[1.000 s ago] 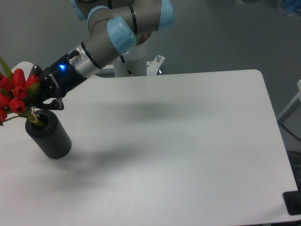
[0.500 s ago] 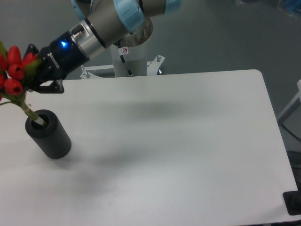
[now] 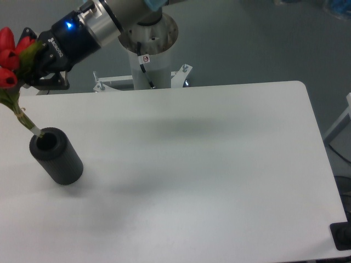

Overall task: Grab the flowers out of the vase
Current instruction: 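Lift the tulips straight up out of the black vase, then carry the held tulips away from the vase over the table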

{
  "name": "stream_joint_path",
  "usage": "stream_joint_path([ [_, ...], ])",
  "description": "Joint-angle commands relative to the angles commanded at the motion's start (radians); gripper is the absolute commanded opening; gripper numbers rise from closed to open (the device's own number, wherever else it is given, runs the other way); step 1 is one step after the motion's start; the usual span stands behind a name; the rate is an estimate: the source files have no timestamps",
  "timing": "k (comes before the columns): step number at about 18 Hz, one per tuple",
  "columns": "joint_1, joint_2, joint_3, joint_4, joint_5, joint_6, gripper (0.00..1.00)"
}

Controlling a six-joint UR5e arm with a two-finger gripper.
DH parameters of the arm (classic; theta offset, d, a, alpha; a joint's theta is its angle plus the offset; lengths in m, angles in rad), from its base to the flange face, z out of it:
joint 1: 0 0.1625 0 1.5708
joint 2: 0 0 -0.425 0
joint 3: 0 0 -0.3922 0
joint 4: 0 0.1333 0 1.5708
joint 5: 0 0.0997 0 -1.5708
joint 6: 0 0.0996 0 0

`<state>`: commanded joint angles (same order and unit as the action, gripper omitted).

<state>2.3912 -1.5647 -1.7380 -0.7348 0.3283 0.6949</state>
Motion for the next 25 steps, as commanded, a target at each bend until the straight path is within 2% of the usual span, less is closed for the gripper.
stream_joint_path([
  [5, 0.129, -0.072, 0.04, 0.002, -0.061, 0.07, 0.14],
  [11, 0.241, -0.199, 0.106, 0.003, -0.071, 0.19, 0.14],
  [14, 0.279, -0.245, 0.117, 0.003, -0.069, 0.245, 0.14],
  [20, 0.339, -0.307, 0.115, 0.002, -0.066, 0.365, 0.14],
  [25, 0.376, -0.313, 0.106, 0.0, -0.066, 0.385, 0.14],
])
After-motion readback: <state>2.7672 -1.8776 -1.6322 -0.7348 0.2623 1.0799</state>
